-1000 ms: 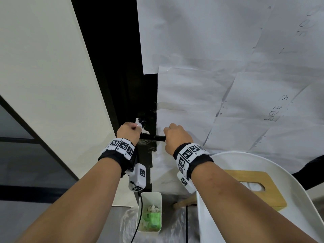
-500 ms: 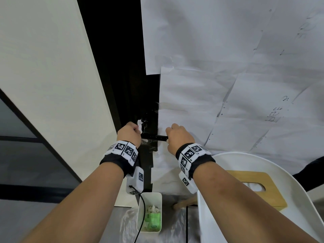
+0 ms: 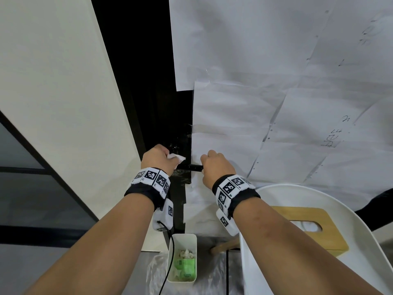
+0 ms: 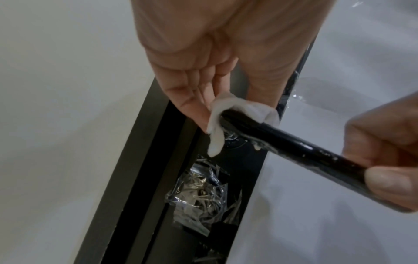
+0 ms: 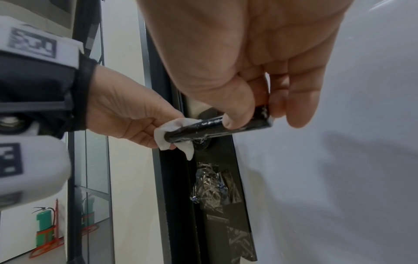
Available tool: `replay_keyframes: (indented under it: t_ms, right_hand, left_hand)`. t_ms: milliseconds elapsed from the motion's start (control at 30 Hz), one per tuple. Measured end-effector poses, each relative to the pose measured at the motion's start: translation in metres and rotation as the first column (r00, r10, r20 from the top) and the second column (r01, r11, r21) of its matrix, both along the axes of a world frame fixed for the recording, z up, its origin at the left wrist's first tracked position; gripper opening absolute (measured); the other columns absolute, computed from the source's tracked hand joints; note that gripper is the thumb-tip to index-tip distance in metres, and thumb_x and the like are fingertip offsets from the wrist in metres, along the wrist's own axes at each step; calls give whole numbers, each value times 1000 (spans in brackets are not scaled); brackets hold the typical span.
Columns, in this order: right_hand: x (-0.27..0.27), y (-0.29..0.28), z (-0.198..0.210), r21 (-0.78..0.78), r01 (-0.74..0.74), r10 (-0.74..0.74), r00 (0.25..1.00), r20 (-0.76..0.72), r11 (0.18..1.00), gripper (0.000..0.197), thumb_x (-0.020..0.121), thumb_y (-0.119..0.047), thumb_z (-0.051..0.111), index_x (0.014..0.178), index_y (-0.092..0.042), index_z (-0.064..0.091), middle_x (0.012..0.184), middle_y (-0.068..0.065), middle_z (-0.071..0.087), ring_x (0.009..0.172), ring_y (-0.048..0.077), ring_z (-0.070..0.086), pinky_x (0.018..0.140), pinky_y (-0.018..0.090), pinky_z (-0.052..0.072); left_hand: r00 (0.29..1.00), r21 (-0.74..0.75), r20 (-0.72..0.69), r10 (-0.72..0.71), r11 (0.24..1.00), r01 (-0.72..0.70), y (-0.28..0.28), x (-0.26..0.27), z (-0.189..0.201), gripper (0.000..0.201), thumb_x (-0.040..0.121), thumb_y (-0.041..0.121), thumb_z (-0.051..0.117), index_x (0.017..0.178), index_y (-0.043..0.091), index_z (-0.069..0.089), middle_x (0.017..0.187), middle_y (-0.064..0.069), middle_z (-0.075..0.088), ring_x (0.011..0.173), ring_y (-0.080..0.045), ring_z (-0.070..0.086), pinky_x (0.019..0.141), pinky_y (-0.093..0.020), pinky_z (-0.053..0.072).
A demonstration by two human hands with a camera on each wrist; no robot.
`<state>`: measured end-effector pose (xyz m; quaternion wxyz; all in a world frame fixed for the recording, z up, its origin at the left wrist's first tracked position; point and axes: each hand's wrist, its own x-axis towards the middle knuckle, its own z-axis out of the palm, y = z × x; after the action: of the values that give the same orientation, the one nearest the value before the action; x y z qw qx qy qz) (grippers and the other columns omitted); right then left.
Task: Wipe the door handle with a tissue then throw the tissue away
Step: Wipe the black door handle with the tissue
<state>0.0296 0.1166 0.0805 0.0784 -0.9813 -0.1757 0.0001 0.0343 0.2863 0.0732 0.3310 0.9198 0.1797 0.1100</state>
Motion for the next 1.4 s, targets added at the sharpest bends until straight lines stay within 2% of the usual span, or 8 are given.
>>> replay_keyframes:
  t_ms: [100, 267, 400, 600, 833, 1000, 1133, 1400]
  right_hand:
    - [0, 0, 0, 2, -3, 3, 1000, -5, 1000, 19, 87, -7, 53, 106, -8, 52, 108, 9, 47, 100, 27, 47, 67, 34, 40]
    - [0, 0, 1, 6, -4, 4, 1000, -7, 1000, 19, 87, -6, 52, 105, -8, 52, 108, 9, 47, 99, 27, 46, 67, 34, 42]
    - [0, 0, 1, 5, -5, 5, 1000, -14, 1000, 19, 87, -6, 52, 105, -8, 52, 107, 9, 47, 99, 27, 46, 67, 35, 43]
    - [1, -2, 1, 10, -18, 18, 1000, -7, 1000, 18, 87, -7, 54, 104, -9, 52, 107, 9, 47, 98, 27, 47, 66, 34, 42]
    - [1, -1, 1, 13, -19, 19, 1000, -12, 1000, 19, 86, -6, 53, 105, -9, 52, 108, 9, 47, 98, 27, 47, 66, 34, 43]
    - [1, -1, 0, 15, -13, 13, 1000, -8, 1000, 20, 86, -6, 53, 106, -9, 52, 108, 8, 47, 99, 26, 47, 67, 34, 42]
    - [1, -1, -2, 14, -11, 11, 1000, -3, 1000, 19, 86, -5, 53, 105, -9, 52, 108, 9, 48, 98, 26, 47, 67, 33, 43]
    - [3, -1, -2, 3, -13, 13, 1000, -8, 1000, 18, 86, -7, 54, 104, -9, 52, 108, 9, 47, 99, 27, 47, 67, 34, 41]
  left_hand:
    - [1000, 23, -4, 4, 1000, -4, -4, 5, 3, 34, 74, 33, 73, 98, 11, 64, 89, -4, 66, 79, -20, 59, 61, -23, 42]
    - [1000, 72, 25, 7, 997, -9, -6, 14, 6, 33, 71, 21, 76, 91, 10, 51, 75, -3, 59, 67, -23, 59, 53, -23, 40]
    - [1000, 150, 5, -1, 989, 1, -10, 18, 6, 40, 70, 24, 79, 91, 11, 48, 70, -4, 57, 60, -25, 56, 53, -28, 44]
    - [999, 284, 13, -30, 958, 25, -13, 20, 2, 25, 79, 20, 69, 93, 9, 50, 62, -3, 53, 55, -24, 53, 48, -27, 40]
    - [997, 135, 77, 29, 990, -39, -9, 15, 0, 16, 86, 23, 61, 84, 11, 50, 66, -5, 56, 61, -28, 58, 54, -27, 42]
    - [985, -19, 135, 106, 994, -105, -2, 16, -7, 18, 87, 25, 64, 82, 13, 50, 71, -7, 61, 53, -17, 52, 44, -21, 32]
    - [985, -111, 123, 123, 988, -110, 2, 12, -11, 13, 88, 21, 61, 87, 11, 53, 71, -7, 59, 56, -19, 50, 53, -23, 35]
    - [993, -240, 69, 101, 967, -81, -1, 3, -11, 21, 88, 29, 63, 95, 14, 51, 67, 4, 54, 54, -5, 49, 48, -15, 31]
